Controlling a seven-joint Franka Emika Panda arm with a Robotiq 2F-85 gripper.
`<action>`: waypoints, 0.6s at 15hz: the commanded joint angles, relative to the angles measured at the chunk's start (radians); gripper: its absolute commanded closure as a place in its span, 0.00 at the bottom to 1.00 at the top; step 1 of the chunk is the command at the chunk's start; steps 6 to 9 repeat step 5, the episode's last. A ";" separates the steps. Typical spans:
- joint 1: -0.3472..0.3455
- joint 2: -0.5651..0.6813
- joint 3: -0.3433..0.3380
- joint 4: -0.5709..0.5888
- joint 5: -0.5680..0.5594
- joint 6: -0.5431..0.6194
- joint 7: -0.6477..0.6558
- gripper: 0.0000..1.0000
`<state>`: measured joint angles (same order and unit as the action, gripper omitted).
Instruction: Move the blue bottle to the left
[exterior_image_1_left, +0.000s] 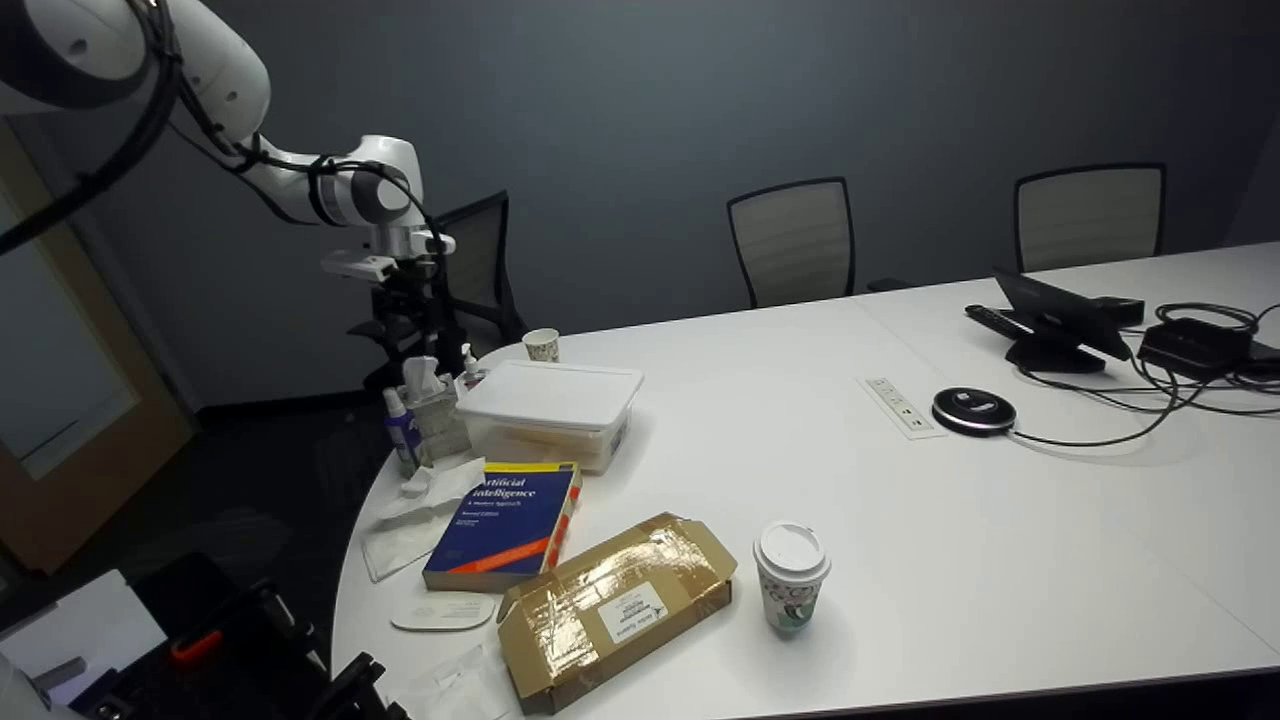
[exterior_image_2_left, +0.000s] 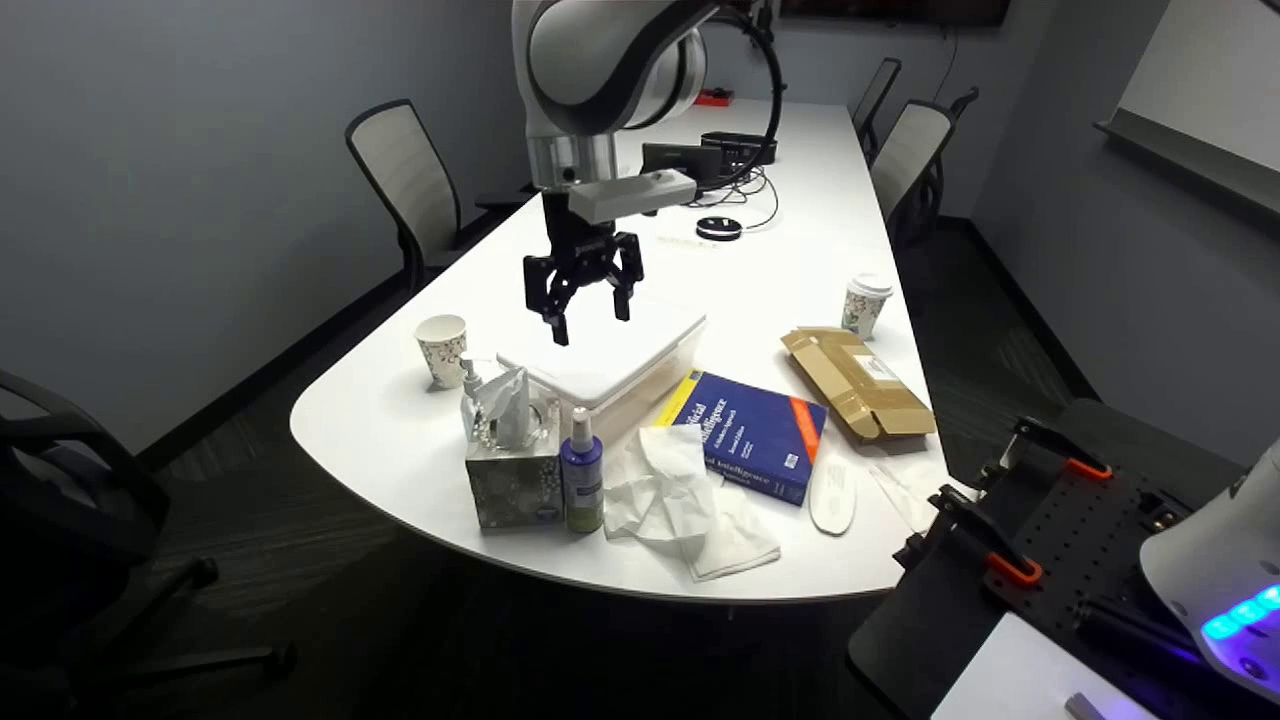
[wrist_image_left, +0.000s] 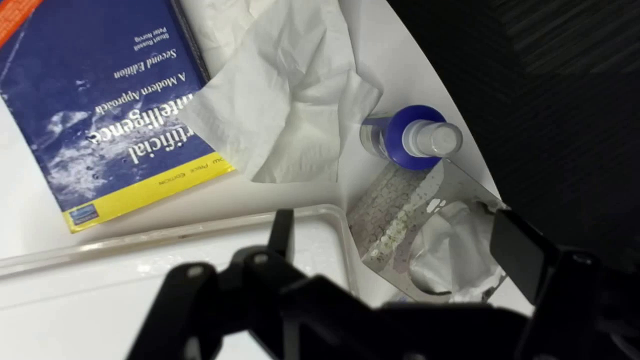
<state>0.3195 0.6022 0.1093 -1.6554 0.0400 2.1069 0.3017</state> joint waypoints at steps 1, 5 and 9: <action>-0.033 -0.105 0.005 -0.107 0.039 0.029 0.021 0.00; -0.054 -0.087 0.008 -0.072 0.039 0.000 -0.009 0.00; -0.054 -0.087 0.008 -0.072 0.039 0.000 -0.009 0.00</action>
